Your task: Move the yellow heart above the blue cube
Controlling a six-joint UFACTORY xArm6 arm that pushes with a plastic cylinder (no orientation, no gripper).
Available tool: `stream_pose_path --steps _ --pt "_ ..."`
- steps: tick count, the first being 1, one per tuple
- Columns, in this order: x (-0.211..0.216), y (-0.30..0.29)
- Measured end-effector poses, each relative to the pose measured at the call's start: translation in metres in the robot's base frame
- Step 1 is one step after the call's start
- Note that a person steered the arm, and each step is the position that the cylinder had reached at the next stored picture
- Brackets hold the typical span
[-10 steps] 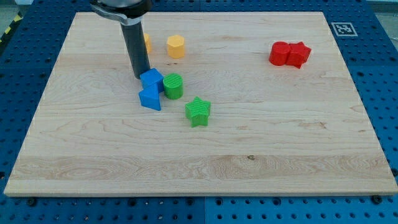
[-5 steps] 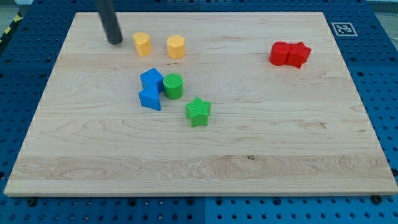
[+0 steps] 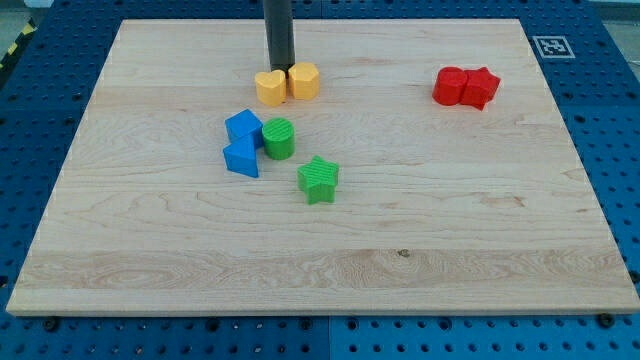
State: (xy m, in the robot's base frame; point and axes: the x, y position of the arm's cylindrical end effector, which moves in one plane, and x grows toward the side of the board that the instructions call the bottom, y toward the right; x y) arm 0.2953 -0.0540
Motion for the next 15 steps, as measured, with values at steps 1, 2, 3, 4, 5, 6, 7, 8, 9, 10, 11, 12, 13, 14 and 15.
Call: stream_pose_path --steps 1,2,3,4,5,6,7,8,9,10,11,12,13,14,15 --pt "-0.003 0.020" --pt "0.009 0.045" --pt "0.026 0.056" --pt "0.019 0.057" --pt "-0.014 0.052" --pt "-0.016 0.024" --pt "-0.007 0.013" --pt "0.016 0.014" --pt "0.049 0.033" --pt "0.058 0.053" --pt "0.052 0.049" --pt "0.046 0.023" --pt "0.037 0.000" --pt "0.020 -0.001" --pt "0.010 -0.007"
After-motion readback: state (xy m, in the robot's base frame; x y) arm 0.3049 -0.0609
